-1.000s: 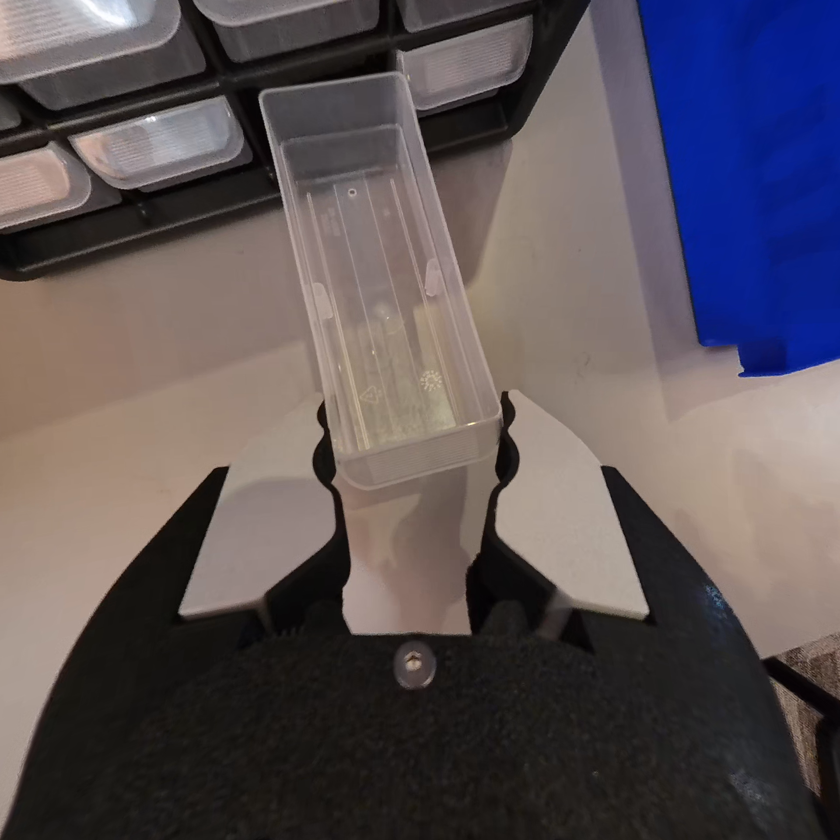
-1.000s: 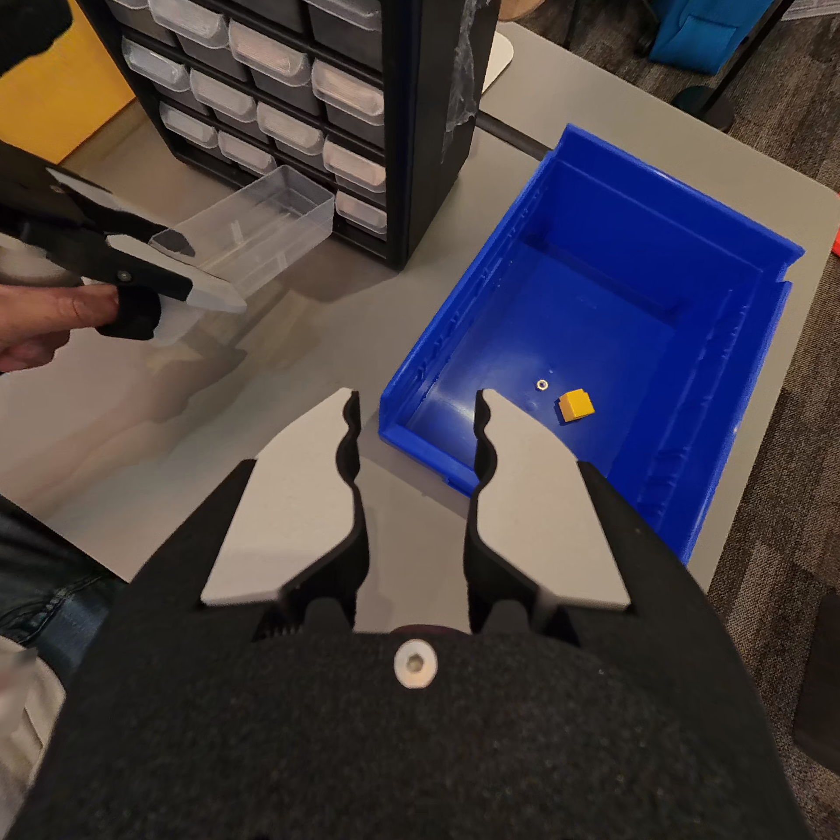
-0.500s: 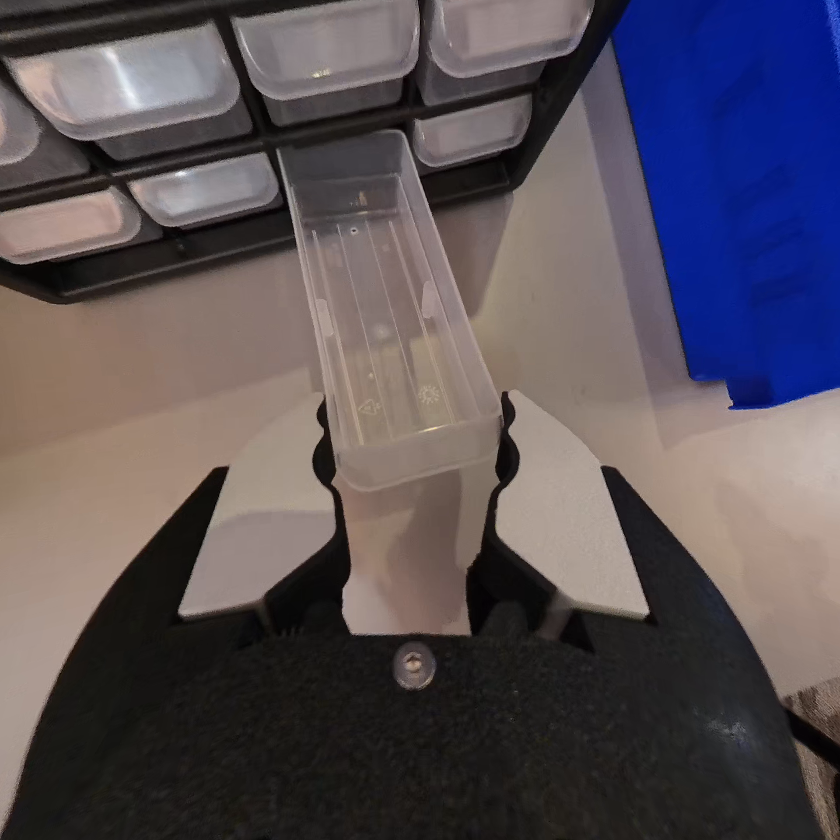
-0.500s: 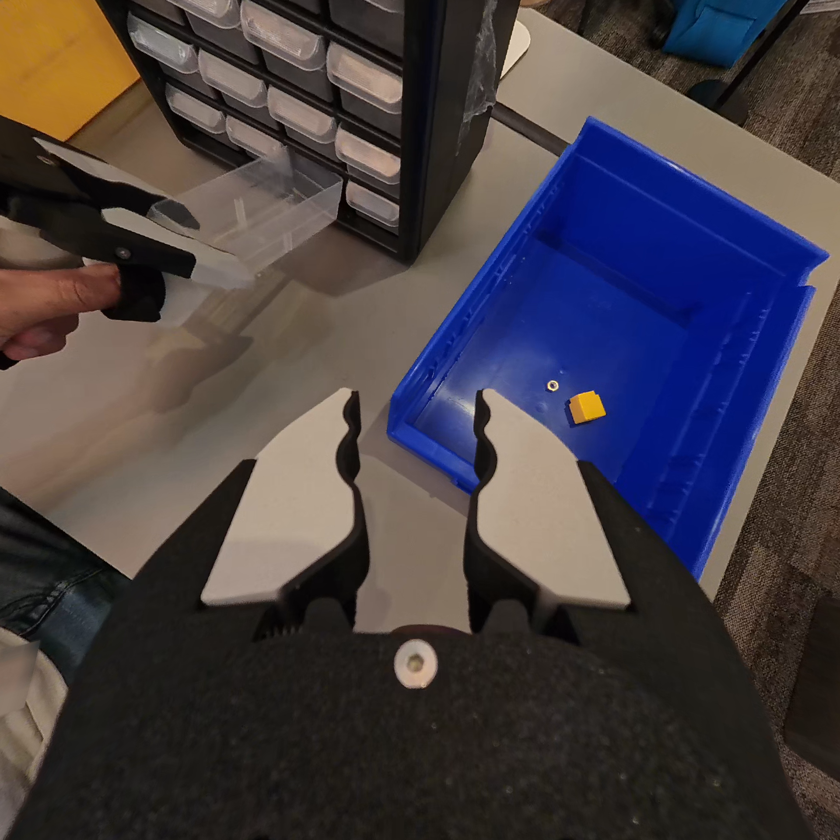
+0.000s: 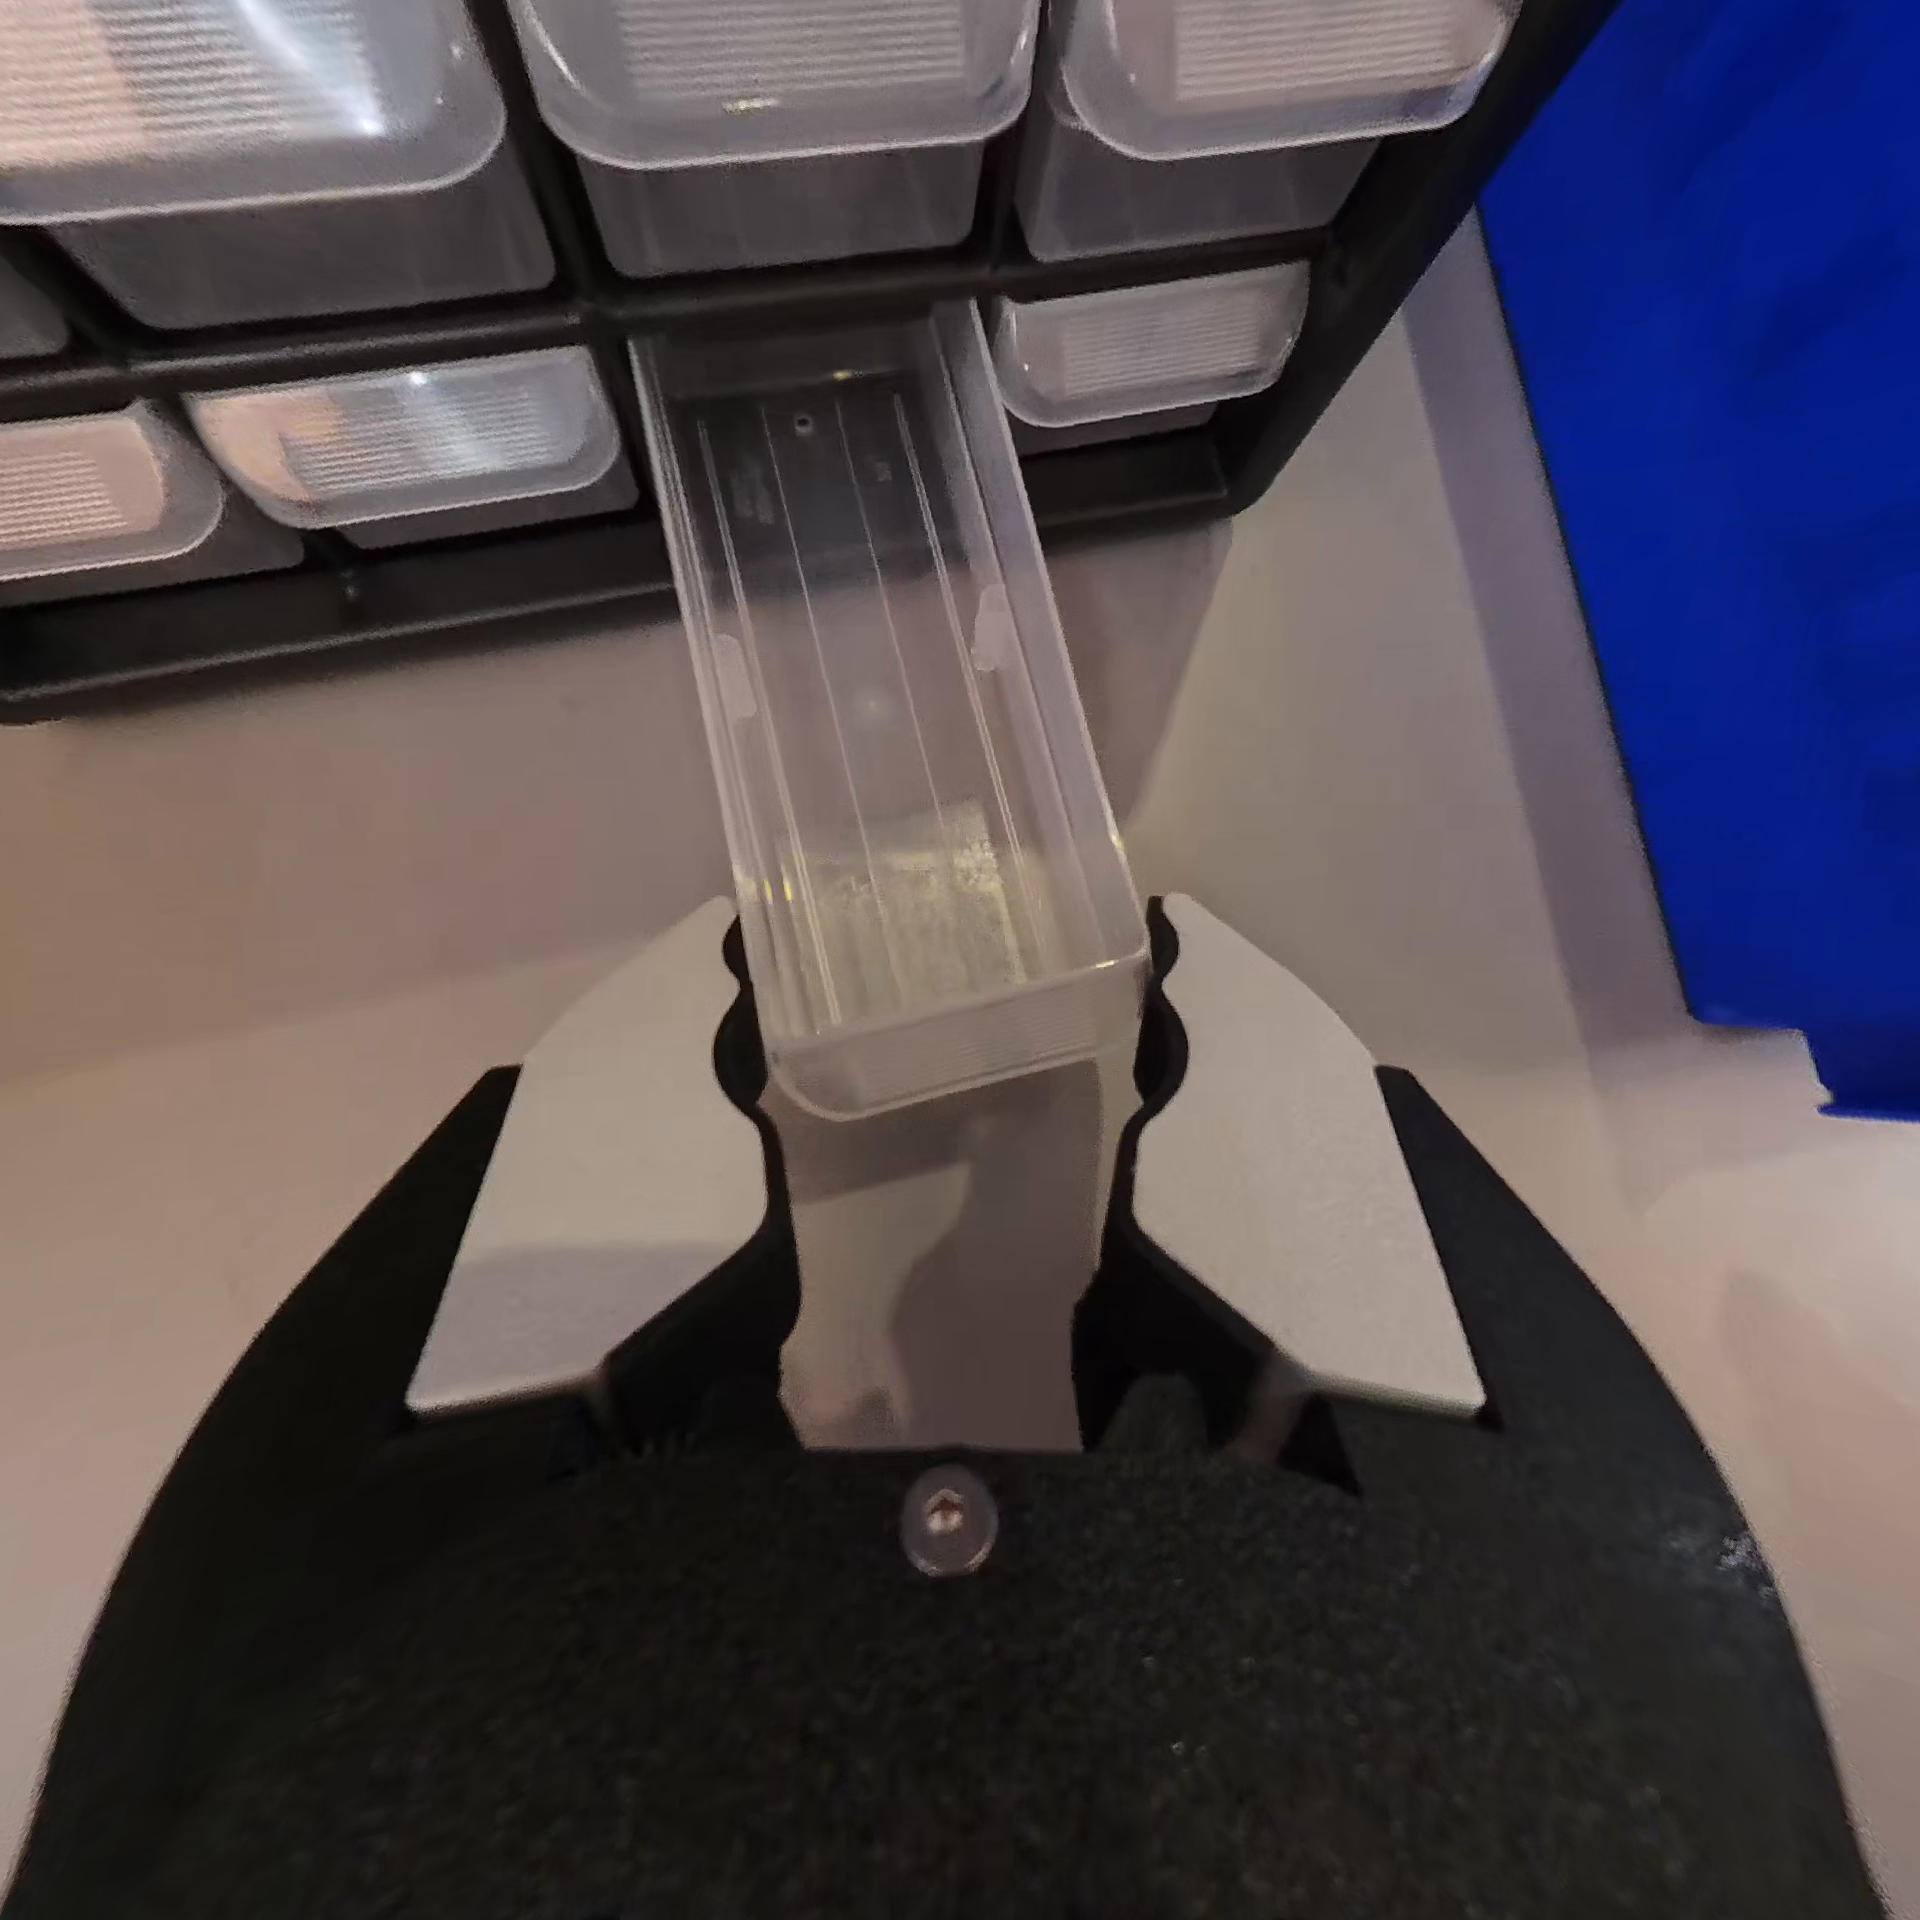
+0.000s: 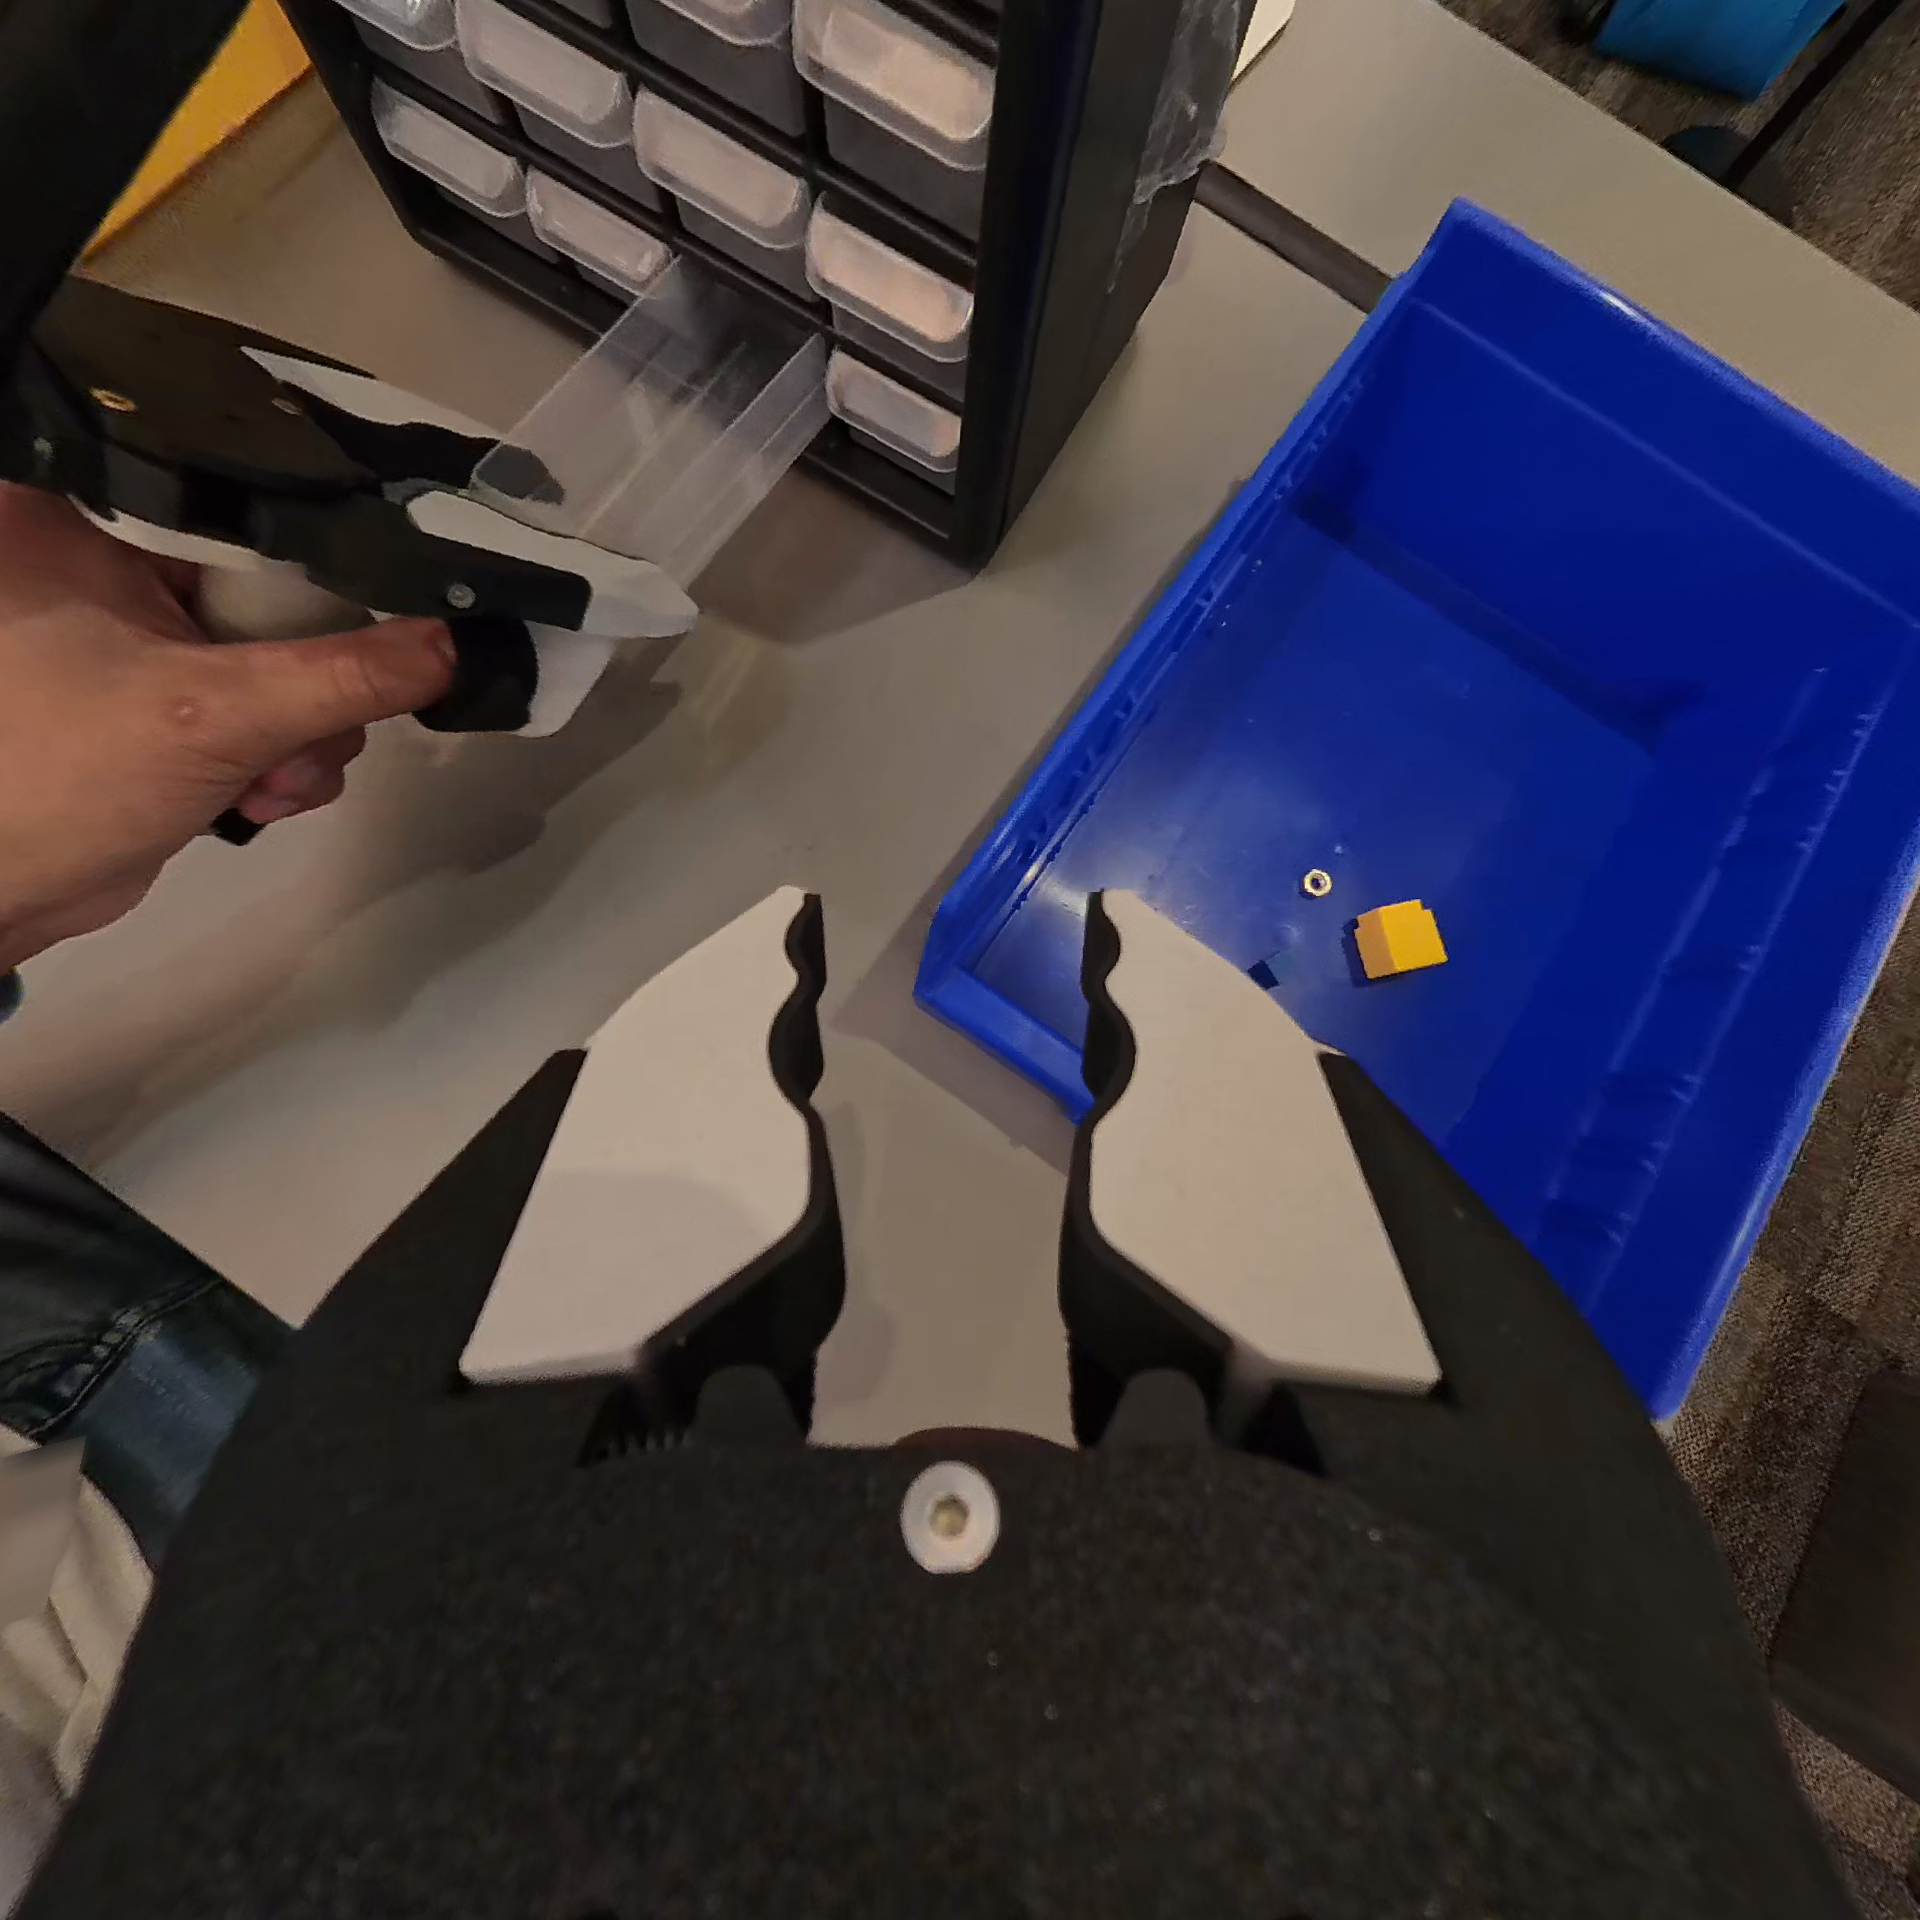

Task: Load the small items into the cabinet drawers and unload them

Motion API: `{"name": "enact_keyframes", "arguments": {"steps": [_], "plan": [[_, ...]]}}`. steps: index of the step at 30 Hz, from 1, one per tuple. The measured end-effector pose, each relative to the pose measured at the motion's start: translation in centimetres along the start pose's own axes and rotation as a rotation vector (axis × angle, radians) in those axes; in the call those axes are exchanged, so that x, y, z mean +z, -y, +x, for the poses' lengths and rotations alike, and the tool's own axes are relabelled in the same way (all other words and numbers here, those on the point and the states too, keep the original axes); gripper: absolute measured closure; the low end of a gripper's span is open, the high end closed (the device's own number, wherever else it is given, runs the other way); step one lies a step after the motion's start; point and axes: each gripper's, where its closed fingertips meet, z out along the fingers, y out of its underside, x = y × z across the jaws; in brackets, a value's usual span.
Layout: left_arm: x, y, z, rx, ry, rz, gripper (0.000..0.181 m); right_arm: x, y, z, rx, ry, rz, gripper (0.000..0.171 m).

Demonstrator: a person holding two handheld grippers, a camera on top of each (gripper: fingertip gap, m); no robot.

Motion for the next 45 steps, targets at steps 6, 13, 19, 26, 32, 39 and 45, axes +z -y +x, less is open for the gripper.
{"name": "enact_keyframes", "arguments": {"steps": [6,13,19,26,32,39,45], "plan": [[1.0,-0.8,0.7,-0.056,-0.113,-0.025,0.109,2.3,0.3,-1.7,-0.024,0.032,0.007,0.126],[-1.3,-2.9,-0.1,0.083,-0.167,-0.03,0.107,5.5,1.9,-5.1,-0.022,0.1,0.12,0.134],[-6.9,-6.1,-5.5,0.27,-0.114,0.082,0.122,11.4,-0.7,-12.7,-0.05,0.204,0.045,0.149],[-11.1,-6.9,-9.0,0.332,-0.1,0.391,0.126,17.8,1.0,-12.6,0.019,0.117,0.01,0.157],[-12.2,-6.2,-9.9,0.271,-0.172,0.448,0.127,20.7,4.3,-11.5,0.122,0.098,0.03,0.148],[-11.1,-6.4,-10.1,0.248,-0.207,0.41,0.126,23.3,7.6,-10.1,0.186,0.1,0.073,0.144],[-10.9,-6.7,-9.3,0.267,-0.218,0.399,0.126,24.5,8.7,-9.7,0.199,0.075,0.144,0.144]]}}
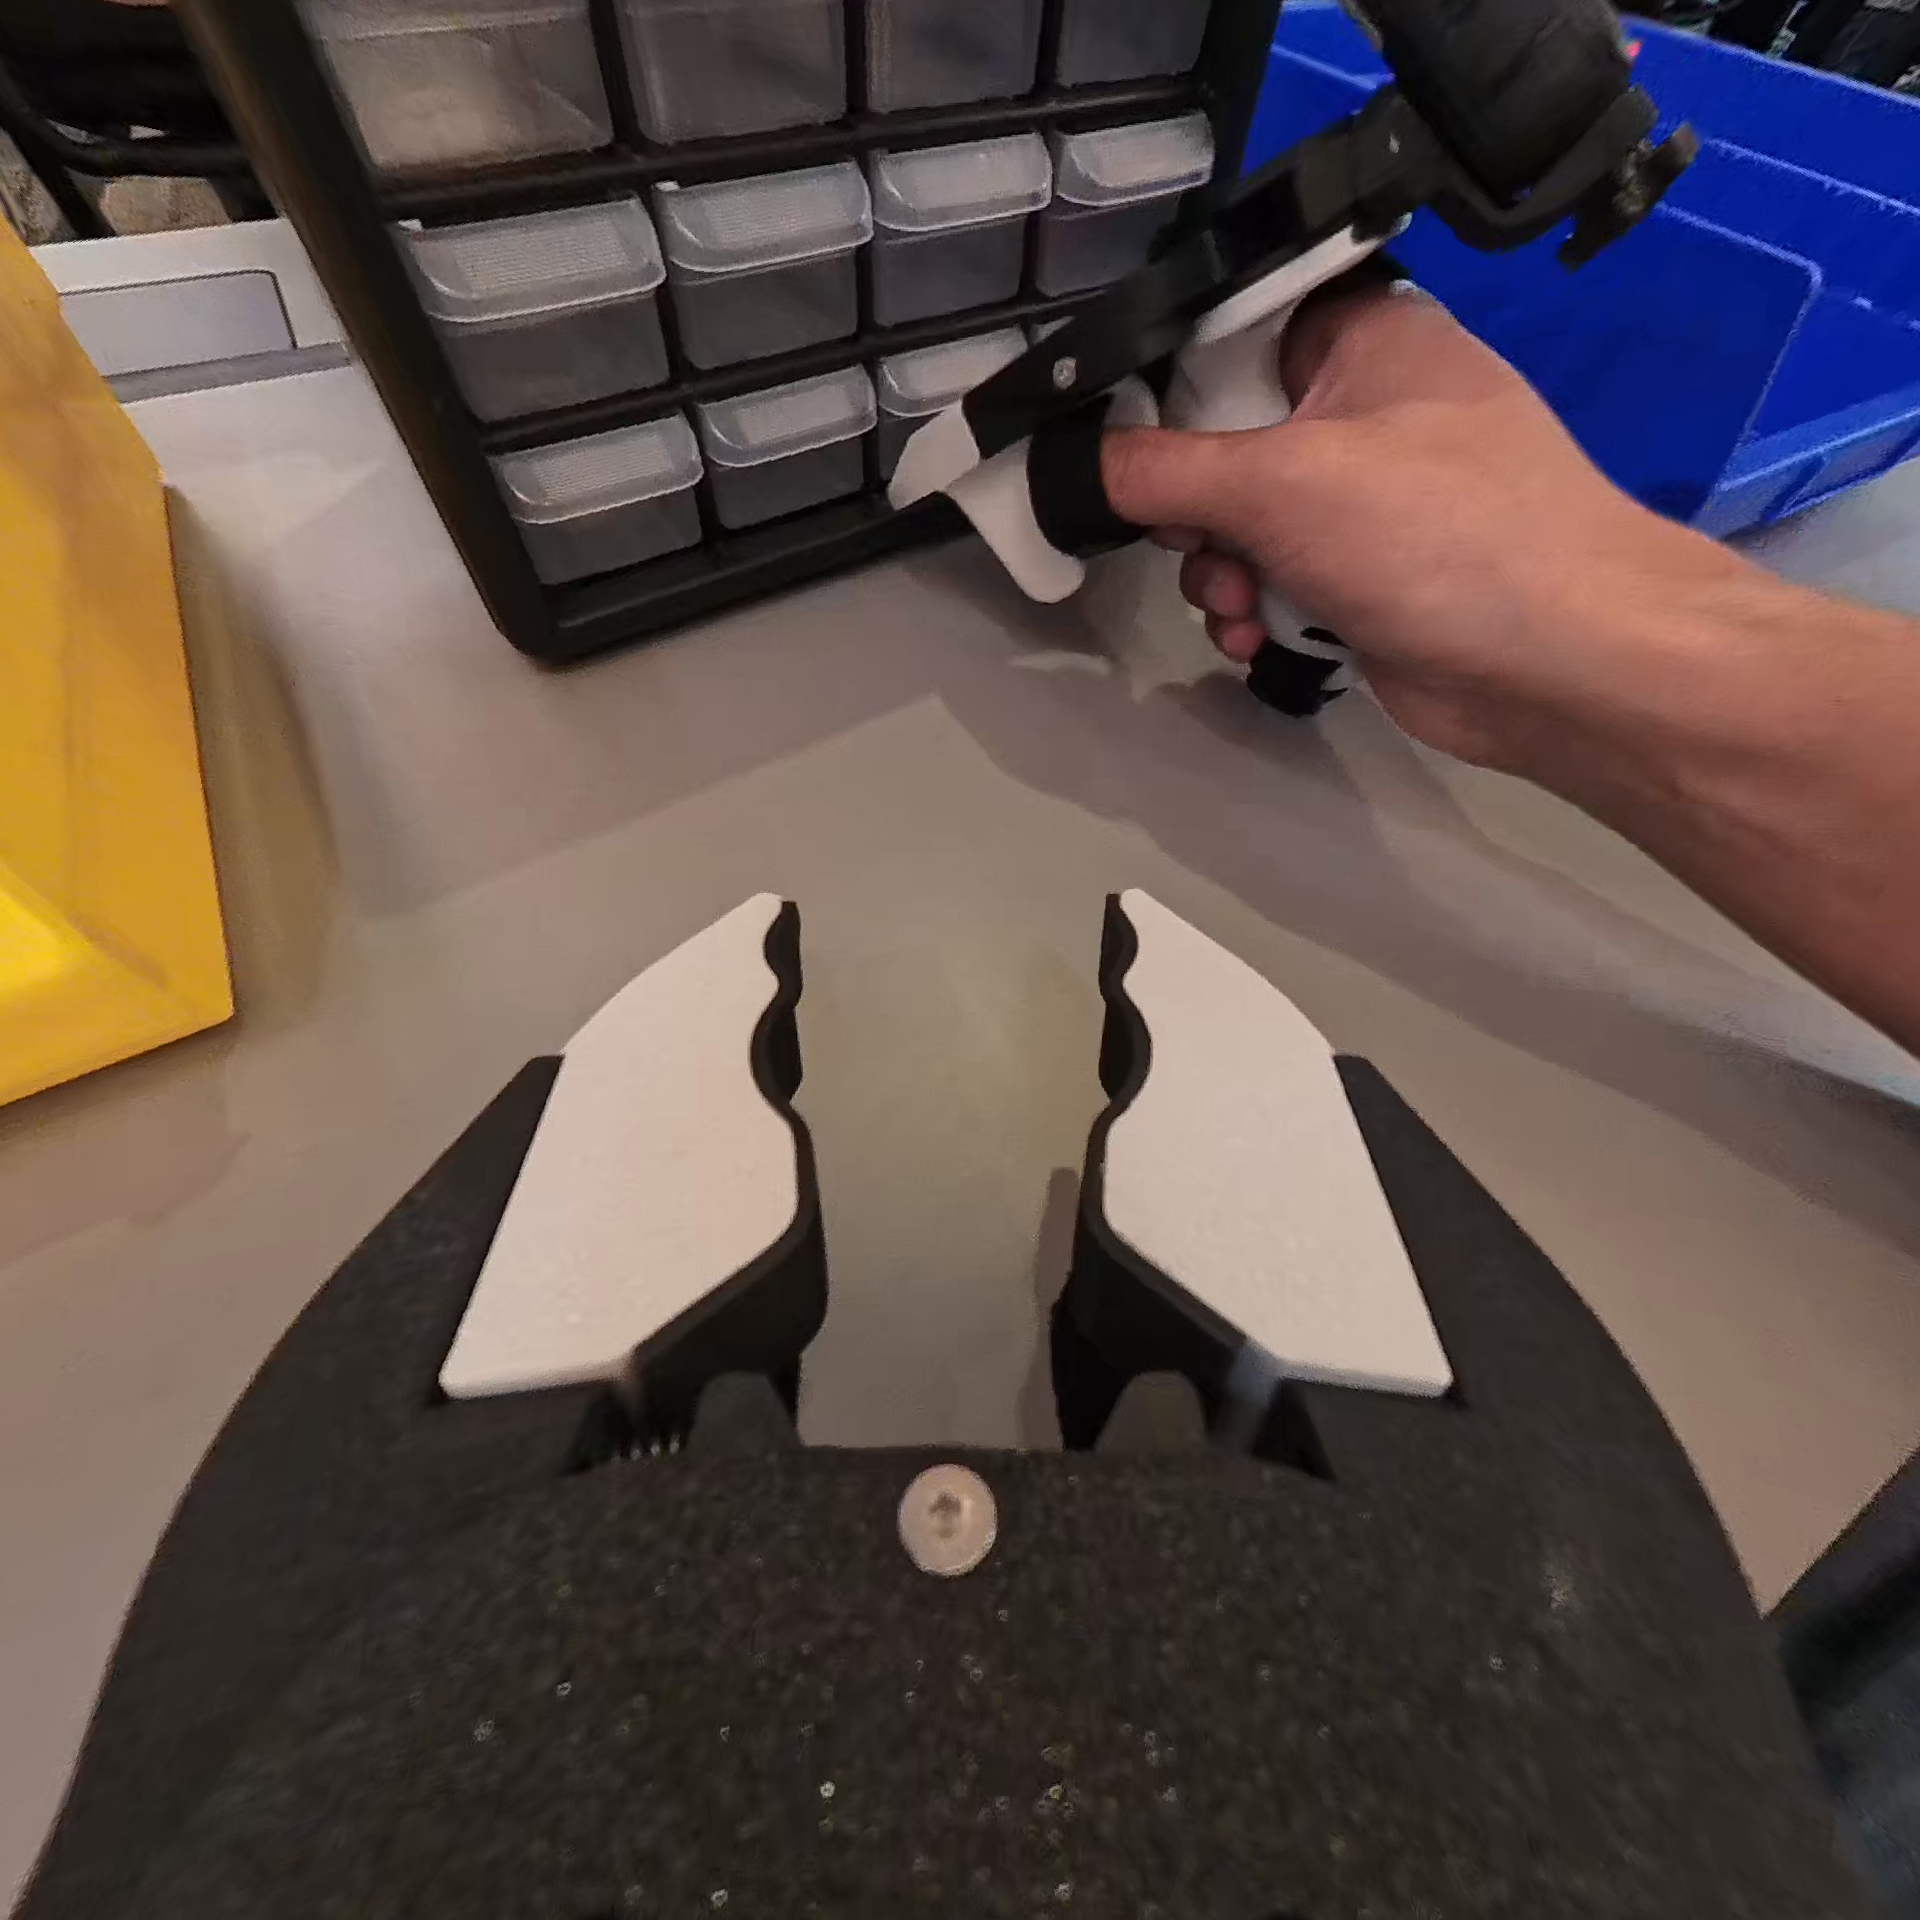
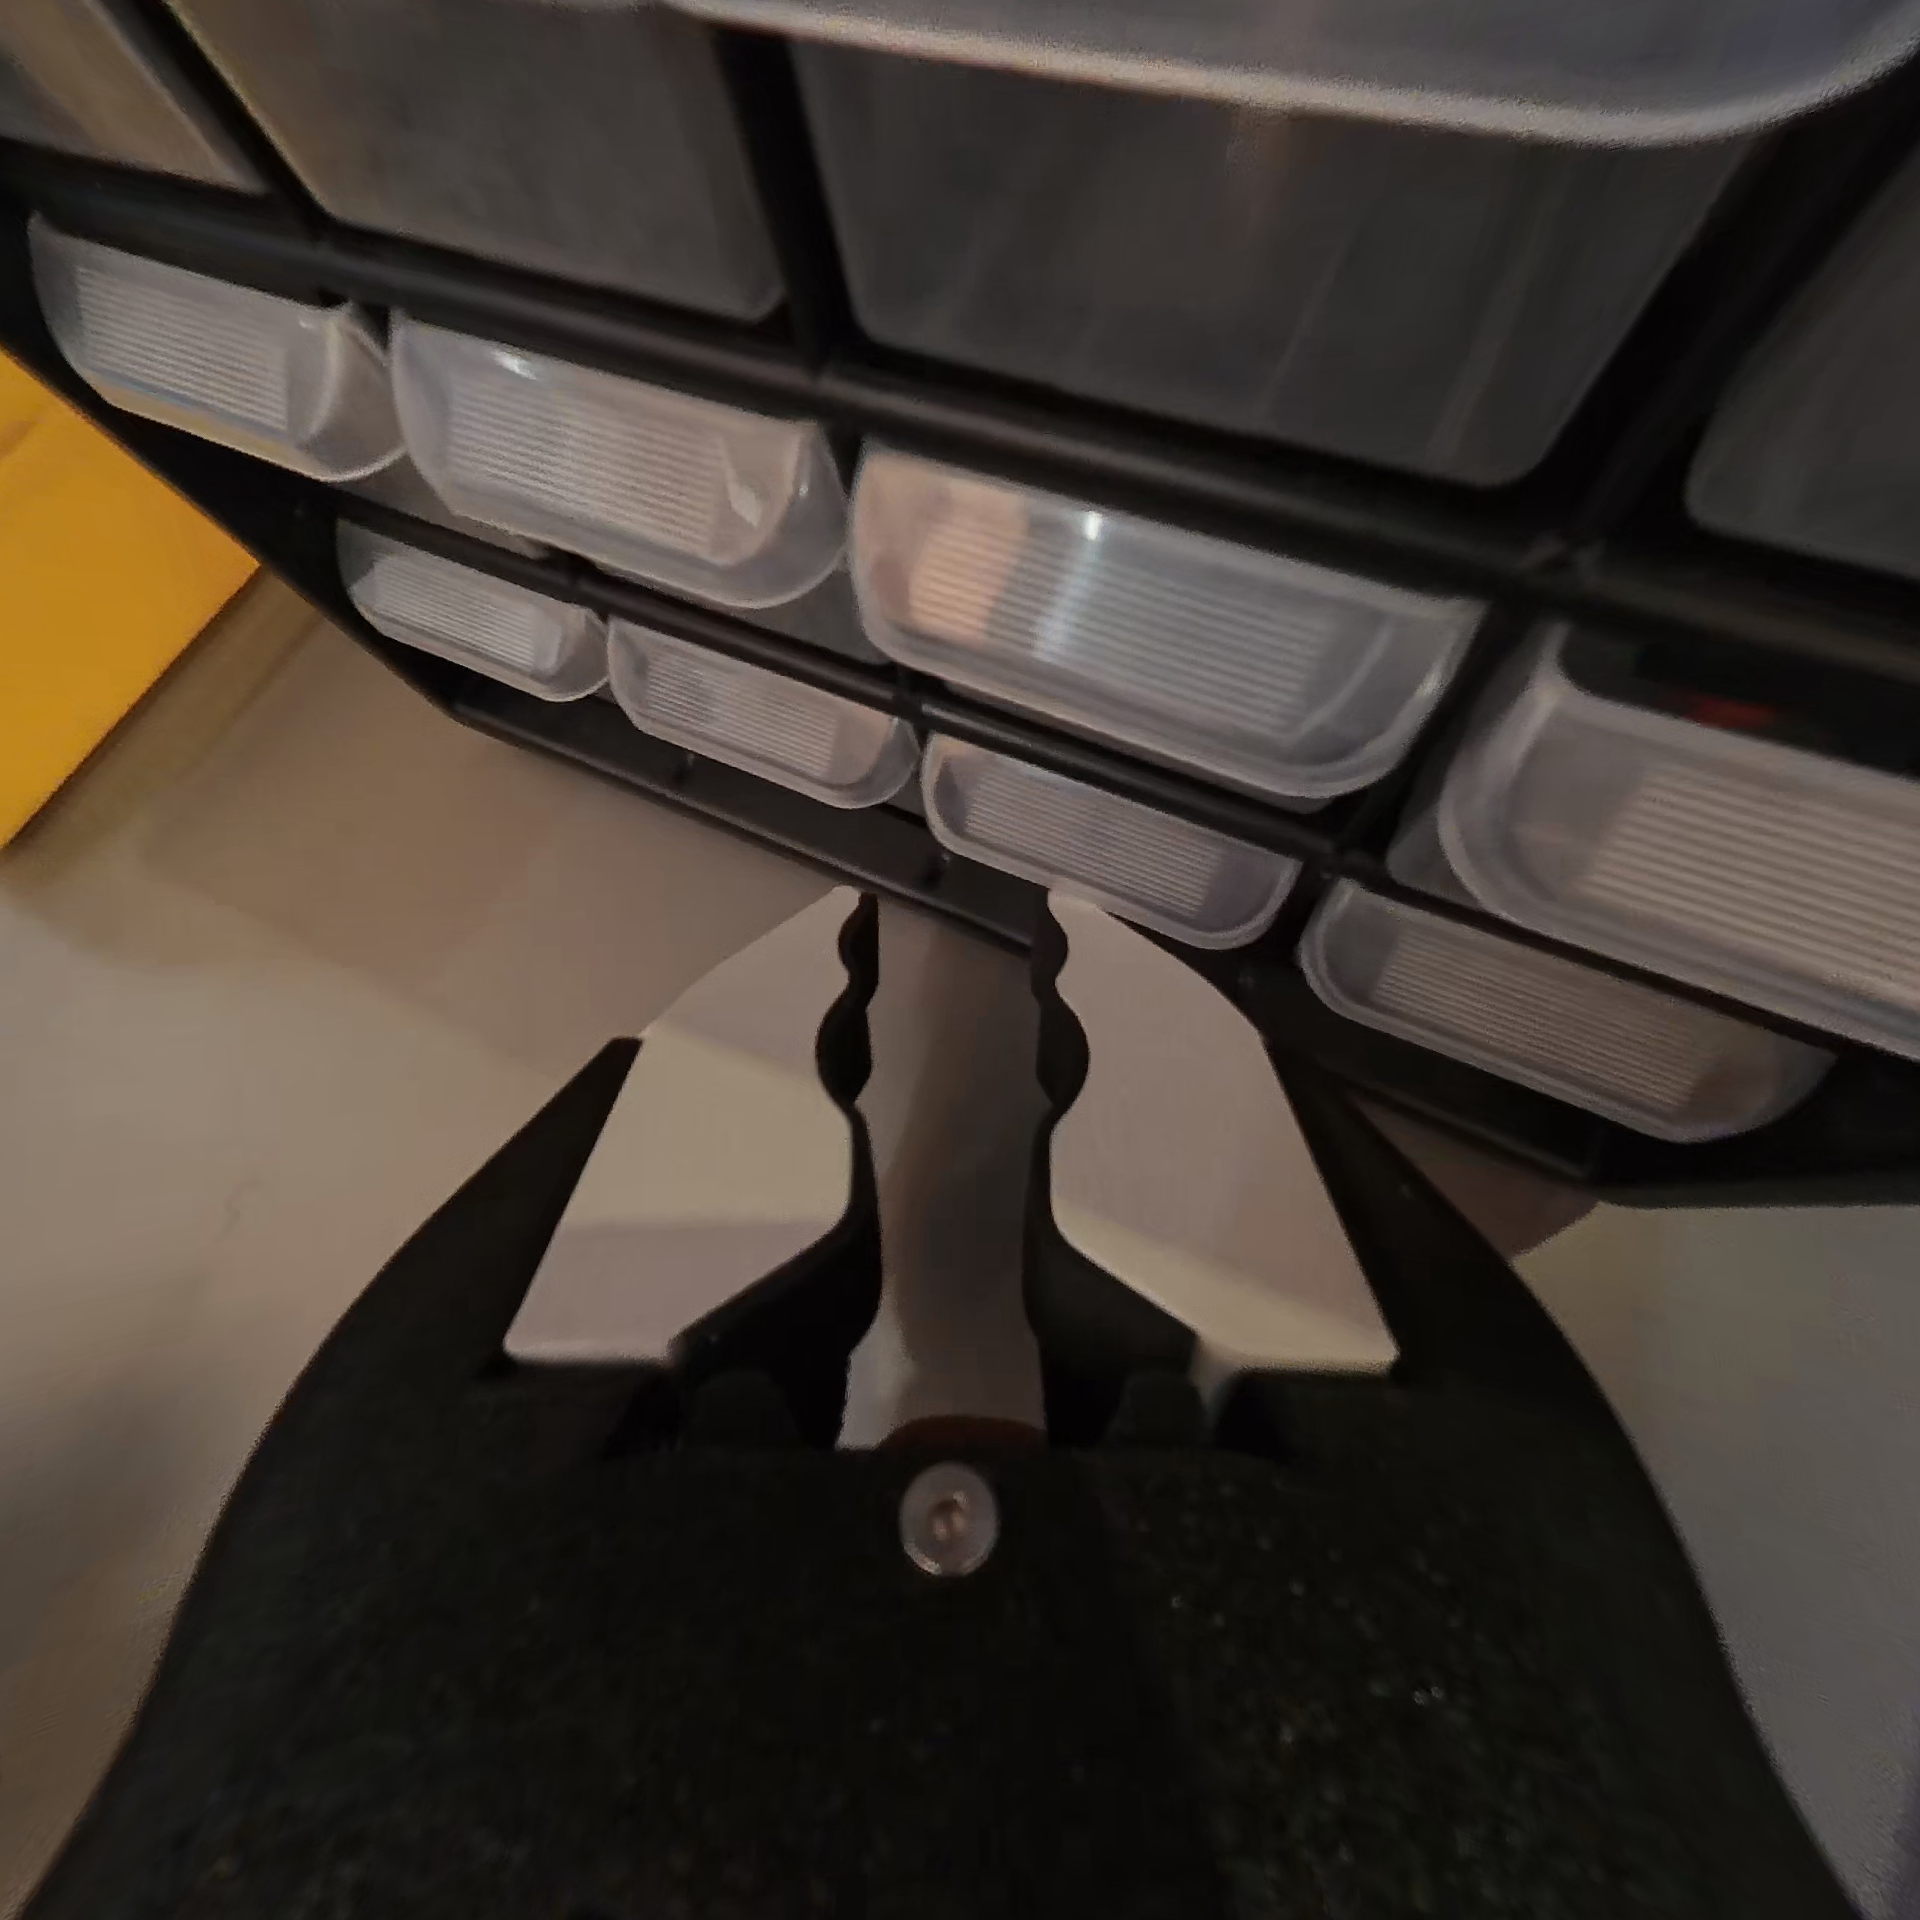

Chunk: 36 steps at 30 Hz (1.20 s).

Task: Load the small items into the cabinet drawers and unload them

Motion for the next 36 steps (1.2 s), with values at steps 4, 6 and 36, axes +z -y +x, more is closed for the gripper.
{"name": "enact_keyframes", "arguments": {"steps": [4,6,36], "plan": [[0.1,-0.1,0.3,0.035,0.009,-0.003,0.126,0.1,0.1,-0.1,-0.028,-0.018,0.049,0.142],[0.2,-0.2,0.3,0.039,0.01,-0.009,0.126,-0.1,0.1,-0.2,-0.032,-0.008,0.06,0.14],[0.7,-1.0,1.3,0.063,-0.023,-0.047,0.126,-9.9,4.4,3.3,0.465,0.287,0.666,0.126]]}}
